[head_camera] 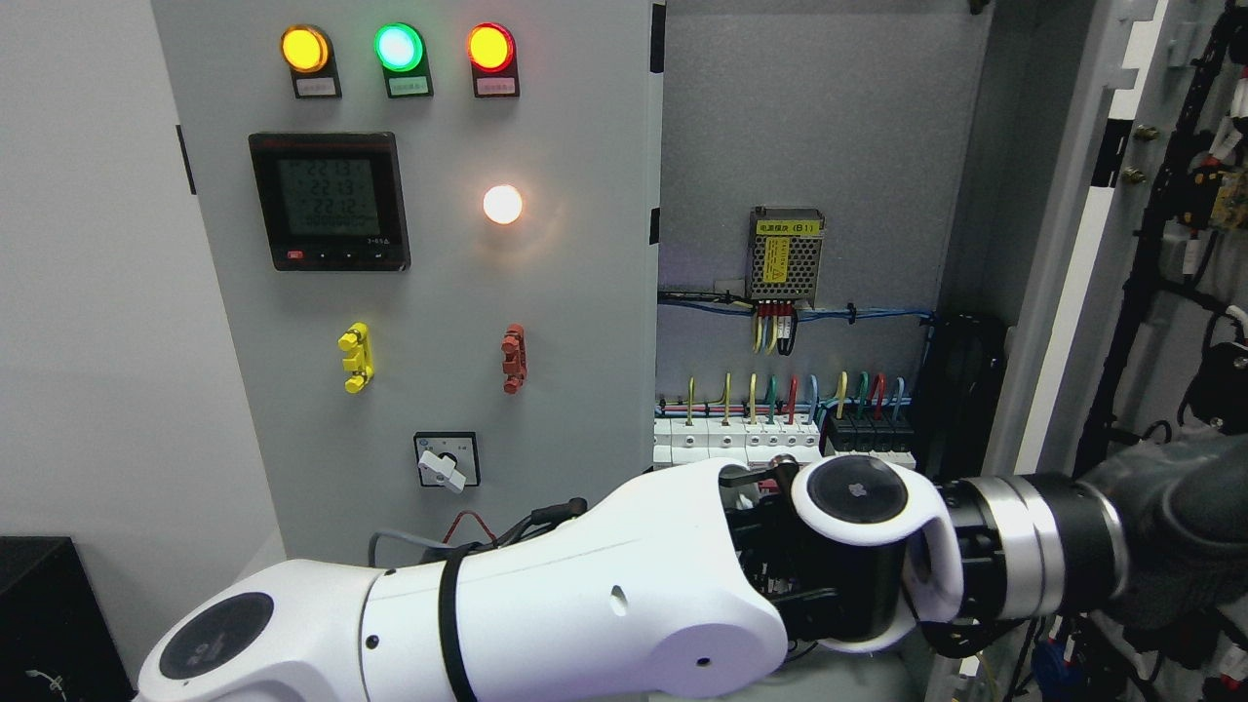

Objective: Open door with both hands
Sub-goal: 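Push the push-button door outward with the left hand, swinging it wide, then withdraw the left arm out of view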

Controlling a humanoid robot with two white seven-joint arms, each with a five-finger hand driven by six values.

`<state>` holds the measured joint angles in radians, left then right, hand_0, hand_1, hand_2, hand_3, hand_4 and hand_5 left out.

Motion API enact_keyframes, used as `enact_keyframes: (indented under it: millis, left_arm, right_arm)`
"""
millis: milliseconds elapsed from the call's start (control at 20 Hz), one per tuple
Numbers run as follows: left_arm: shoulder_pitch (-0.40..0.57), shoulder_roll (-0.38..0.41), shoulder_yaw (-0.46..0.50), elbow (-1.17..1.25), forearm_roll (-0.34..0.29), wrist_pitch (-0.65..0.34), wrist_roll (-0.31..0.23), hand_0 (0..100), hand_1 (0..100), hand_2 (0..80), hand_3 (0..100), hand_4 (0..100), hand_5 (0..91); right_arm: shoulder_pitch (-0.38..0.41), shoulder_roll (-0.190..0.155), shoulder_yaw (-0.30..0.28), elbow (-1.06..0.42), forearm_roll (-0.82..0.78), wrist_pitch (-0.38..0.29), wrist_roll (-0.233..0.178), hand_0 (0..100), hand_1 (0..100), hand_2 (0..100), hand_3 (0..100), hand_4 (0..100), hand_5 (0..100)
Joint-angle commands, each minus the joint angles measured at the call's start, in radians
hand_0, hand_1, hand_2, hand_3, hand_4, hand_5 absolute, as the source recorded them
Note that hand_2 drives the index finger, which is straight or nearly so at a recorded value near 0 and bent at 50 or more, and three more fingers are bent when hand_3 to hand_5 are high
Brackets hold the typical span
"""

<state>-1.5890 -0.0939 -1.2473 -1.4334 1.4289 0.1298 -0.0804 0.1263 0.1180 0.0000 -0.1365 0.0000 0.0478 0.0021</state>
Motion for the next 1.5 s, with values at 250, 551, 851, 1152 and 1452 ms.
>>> enact_keyframes:
  millis: [250, 551, 851, 1152, 1452]
  left_arm:
    - [0.000, -0.106, -0.003, 0.044, -0.005, -0.006, 0.005, 0, 0, 0.0, 0, 0, 0.0]
    - [0.003, -0.101, 0.011, 0.064, -0.005, 0.001, 0.016, 0, 0, 0.0, 0, 0, 0.0]
    - [0.000, 0.035, 0.048, 0.033, 0.001, 0.010, 0.010, 0, 0, 0.0, 0, 0, 0.0]
    - [0.012, 0.284, 0.043, -0.138, 0.007, 0.016, -0.013, 0, 0, 0.0, 0, 0, 0.0]
    - [0.315, 0.647, 0.042, -0.390, -0.042, 0.197, -0.077, 0, 0, 0.0, 0, 0, 0.0]
  right_arm:
    - [0.001, 0.000, -0.028, 0.000, 0.011, 0.000, 0.001, 0, 0, 0, 0, 0, 0]
    - [0.001, 0.000, -0.028, 0.000, 0.011, 0.000, -0.001, 0, 0, 0, 0, 0, 0]
    - [-0.001, 0.000, -0.028, 0.000, 0.011, 0.000, -0.001, 0, 0, 0, 0, 0, 0]
    - [-0.001, 0.000, -0.028, 0.000, 0.011, 0.000, -0.001, 0, 0, 0, 0, 0, 0]
    - [-0.001, 0.000, -0.028, 0.000, 0.011, 0.000, -0.001, 0, 0, 0, 0, 0, 0]
